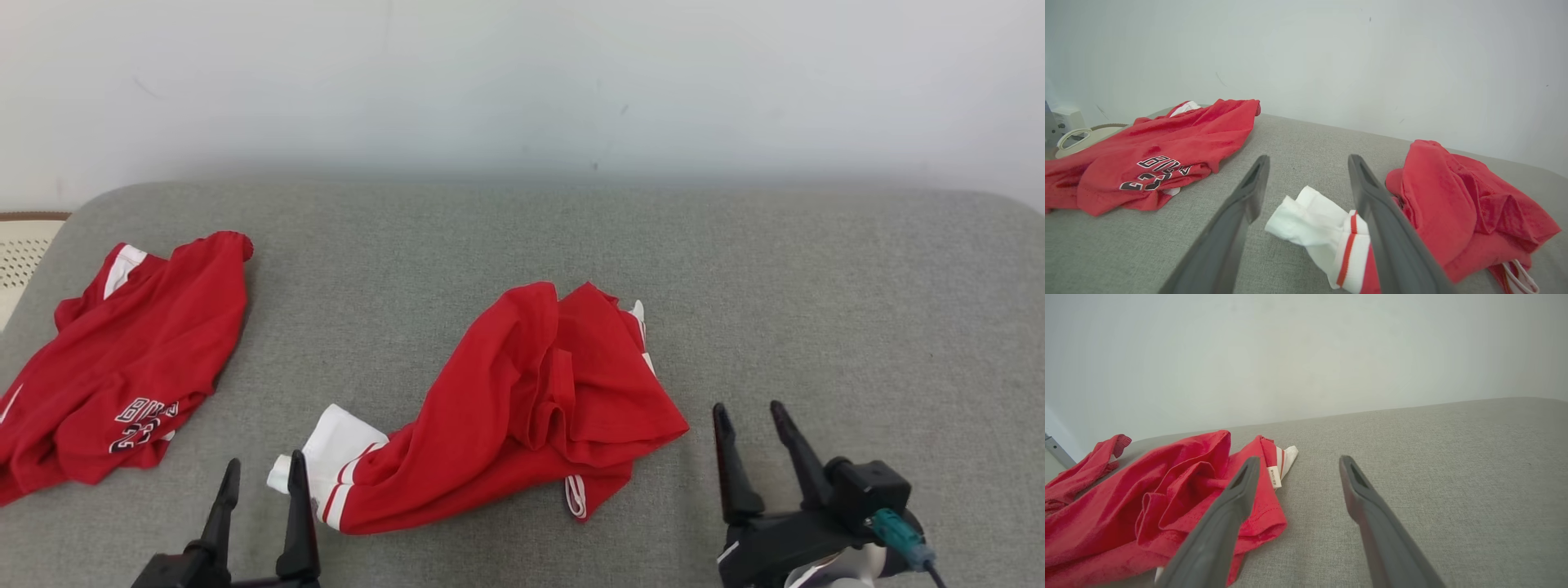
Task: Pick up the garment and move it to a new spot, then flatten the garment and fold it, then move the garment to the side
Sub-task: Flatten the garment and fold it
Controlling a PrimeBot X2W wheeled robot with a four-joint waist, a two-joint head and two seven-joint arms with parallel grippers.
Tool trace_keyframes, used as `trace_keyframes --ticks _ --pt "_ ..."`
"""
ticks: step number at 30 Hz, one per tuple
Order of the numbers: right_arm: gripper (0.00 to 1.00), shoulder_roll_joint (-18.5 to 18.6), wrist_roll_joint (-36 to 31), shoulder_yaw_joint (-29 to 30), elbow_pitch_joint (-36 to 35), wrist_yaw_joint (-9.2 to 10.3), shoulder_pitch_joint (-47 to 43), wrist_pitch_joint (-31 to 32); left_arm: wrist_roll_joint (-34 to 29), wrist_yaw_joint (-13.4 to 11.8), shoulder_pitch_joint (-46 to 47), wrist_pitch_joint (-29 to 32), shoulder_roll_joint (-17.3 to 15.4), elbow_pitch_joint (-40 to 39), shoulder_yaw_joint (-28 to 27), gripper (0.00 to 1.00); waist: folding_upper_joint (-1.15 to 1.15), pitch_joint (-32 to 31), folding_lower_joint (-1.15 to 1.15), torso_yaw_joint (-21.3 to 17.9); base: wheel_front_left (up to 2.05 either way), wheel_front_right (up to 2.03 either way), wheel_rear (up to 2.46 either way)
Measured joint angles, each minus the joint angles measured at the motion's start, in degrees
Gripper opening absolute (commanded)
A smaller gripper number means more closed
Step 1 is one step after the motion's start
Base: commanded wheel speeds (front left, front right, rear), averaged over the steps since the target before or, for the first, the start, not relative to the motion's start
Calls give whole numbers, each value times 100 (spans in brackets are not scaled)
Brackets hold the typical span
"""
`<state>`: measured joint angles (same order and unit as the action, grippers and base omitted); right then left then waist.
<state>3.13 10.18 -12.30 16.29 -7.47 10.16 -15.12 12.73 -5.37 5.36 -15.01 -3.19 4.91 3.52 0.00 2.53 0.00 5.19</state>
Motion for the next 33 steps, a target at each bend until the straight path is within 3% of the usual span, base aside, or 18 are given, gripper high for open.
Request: trace_keyframes --ticks 11,33 --pt "100 157 715 -944 744 0 491 255 -138 70 -158 0 26 -76 -270 100 0 -131 0 209 0 0 0" --pt "100 168 1837 -2229 3279 0 2295 699 119 -77 -142 0 30 1 183 100 0 -145 0 1091 0 0 0"
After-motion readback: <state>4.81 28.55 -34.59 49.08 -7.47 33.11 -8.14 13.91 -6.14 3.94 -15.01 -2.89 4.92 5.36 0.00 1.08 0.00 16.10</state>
